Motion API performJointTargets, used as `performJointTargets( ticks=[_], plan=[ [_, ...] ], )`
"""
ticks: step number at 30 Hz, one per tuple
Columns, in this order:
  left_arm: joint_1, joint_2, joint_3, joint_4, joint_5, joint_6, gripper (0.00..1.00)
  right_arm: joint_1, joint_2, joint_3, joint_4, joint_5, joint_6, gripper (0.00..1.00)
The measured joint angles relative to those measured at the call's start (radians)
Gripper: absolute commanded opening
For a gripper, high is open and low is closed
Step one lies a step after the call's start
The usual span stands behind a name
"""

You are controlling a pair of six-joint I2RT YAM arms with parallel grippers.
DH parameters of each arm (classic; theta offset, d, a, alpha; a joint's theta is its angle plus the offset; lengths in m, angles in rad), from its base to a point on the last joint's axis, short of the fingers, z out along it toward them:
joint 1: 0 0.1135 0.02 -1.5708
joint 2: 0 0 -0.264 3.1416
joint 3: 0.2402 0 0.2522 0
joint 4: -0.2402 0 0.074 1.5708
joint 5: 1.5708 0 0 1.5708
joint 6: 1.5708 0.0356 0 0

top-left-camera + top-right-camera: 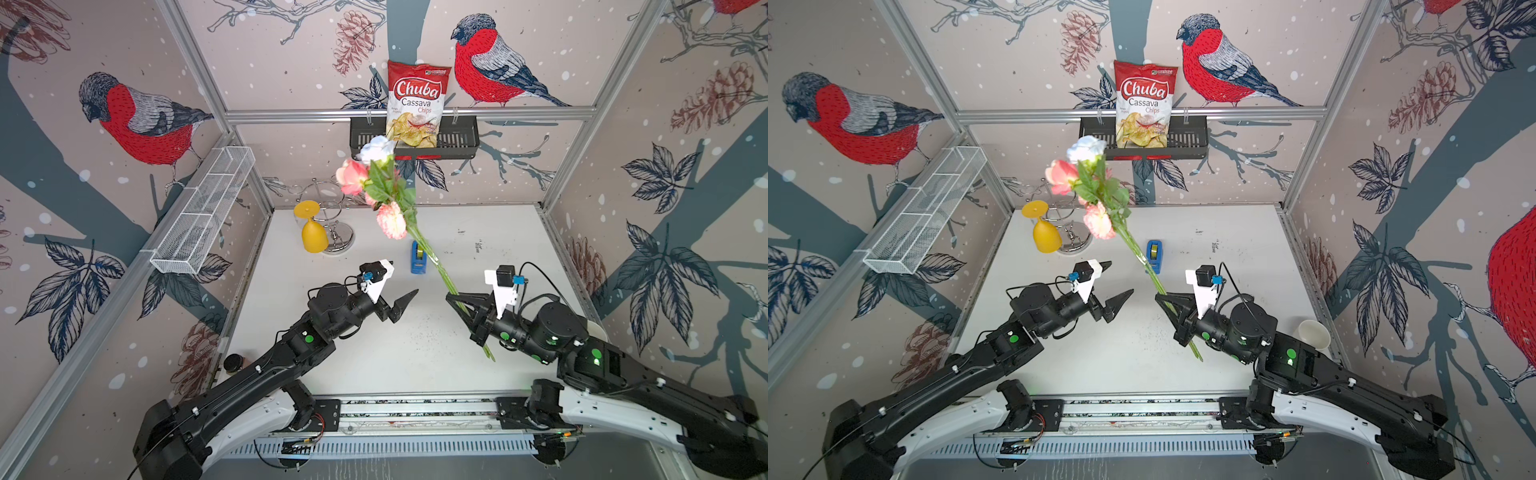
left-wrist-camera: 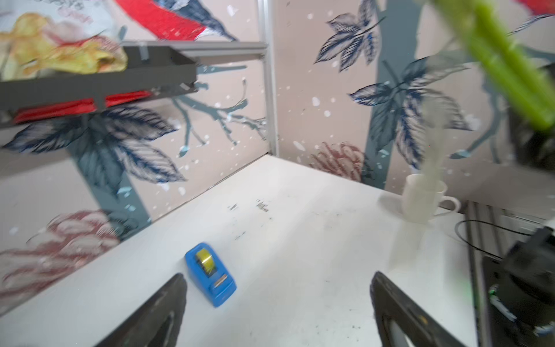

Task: Wrap bouquets with tape
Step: Wrap the tape around the bouquet.

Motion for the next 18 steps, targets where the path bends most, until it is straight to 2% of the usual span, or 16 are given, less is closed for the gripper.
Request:
performJointTargets(
  ticks=[1,5,8,11,14,16,18],
  plan=[
    [0.0,-0.005,-0.01,-0.019,-0.064,-0.019,0.95,0.0,0.009,0.014,-0.004,0.043,0.0,0.0],
    [0.001,-0.04,-0.024,-0.145,-0.299,-0.114,0.83,0.0,0.061,0.063,-0.039,0.191,0.017,0.0],
    [0.001,-0.136,-0.012,-0.235,-0.367,-0.224,0.73,-0.002,0.117,0.096,-0.076,0.29,0.023,0.0],
    [0.001,-0.24,0.039,-0.278,-0.359,-0.365,0.63,-0.005,0.169,0.103,-0.106,0.343,0.025,0.0],
    [0.001,-0.275,0.082,-0.247,-0.298,-0.522,0.7,-0.009,0.2,0.103,-0.106,0.356,0.025,0.0],
    [0.001,-0.245,0.09,-0.211,-0.221,-0.625,0.77,-0.01,0.22,0.102,-0.099,0.357,0.024,0.0],
    [0.001,-0.187,0.096,-0.176,-0.143,-0.743,0.78,-0.01,0.238,0.101,-0.093,0.355,0.022,0.0]
  ],
)
